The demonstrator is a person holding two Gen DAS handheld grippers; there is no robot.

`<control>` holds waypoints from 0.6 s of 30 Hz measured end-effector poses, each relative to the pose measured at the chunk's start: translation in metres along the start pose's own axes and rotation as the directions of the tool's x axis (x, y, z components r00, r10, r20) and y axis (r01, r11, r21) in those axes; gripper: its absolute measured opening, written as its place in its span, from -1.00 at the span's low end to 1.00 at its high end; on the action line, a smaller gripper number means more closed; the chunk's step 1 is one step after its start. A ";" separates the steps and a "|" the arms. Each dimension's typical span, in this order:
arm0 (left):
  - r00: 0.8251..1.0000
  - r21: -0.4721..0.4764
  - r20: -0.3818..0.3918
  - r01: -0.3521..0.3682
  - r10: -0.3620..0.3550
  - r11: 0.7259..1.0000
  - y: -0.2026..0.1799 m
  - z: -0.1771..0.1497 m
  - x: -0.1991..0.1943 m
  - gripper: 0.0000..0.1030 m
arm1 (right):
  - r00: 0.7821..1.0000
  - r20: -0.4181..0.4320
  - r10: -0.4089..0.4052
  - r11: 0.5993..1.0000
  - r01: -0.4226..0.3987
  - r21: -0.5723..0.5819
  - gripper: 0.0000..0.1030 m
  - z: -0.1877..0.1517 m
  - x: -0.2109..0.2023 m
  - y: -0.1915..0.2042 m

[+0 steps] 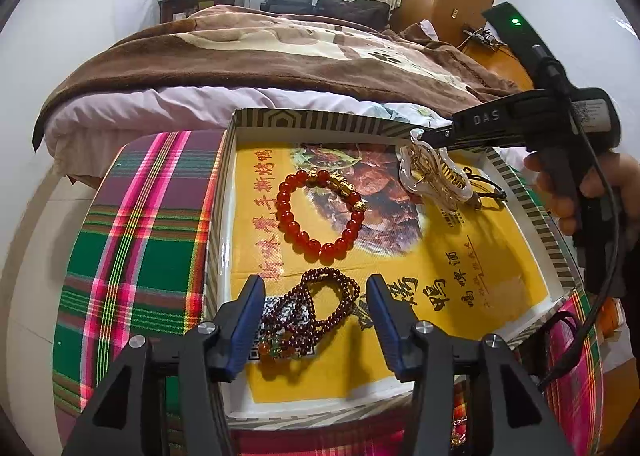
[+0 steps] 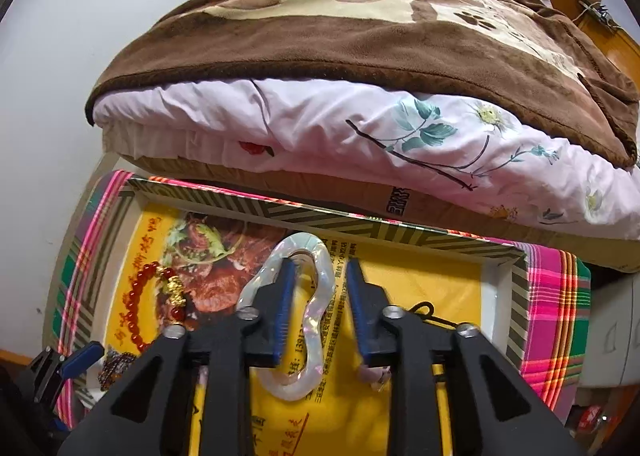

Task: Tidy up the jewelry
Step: 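Lower both pieces onto the box lid and open both tools, then withdraw the open left tool from the box lid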

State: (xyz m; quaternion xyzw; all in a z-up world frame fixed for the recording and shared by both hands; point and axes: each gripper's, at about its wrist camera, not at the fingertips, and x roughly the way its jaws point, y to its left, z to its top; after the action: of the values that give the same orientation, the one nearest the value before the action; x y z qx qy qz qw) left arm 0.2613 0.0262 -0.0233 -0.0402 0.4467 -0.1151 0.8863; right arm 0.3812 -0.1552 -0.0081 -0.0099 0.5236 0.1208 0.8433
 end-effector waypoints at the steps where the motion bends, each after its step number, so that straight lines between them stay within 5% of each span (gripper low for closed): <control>1: 1.000 0.001 0.001 -0.006 0.006 1.000 0.000 0.000 -0.001 0.13 | 1.000 0.012 0.007 1.000 -0.007 -0.003 -0.29 -0.001 -0.005 0.000; 18: 0.996 -0.007 0.082 -0.025 0.025 1.000 -0.021 -0.025 -0.078 0.43 | 0.982 0.157 0.107 0.994 -0.107 -0.006 -0.28 -0.068 -0.109 0.010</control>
State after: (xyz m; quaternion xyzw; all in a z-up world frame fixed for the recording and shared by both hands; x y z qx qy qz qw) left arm 0.1924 0.0254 0.0265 -0.0421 0.4107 -0.1008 0.9052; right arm 0.2732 -0.1763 0.0593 0.0291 0.4554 0.1657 0.8742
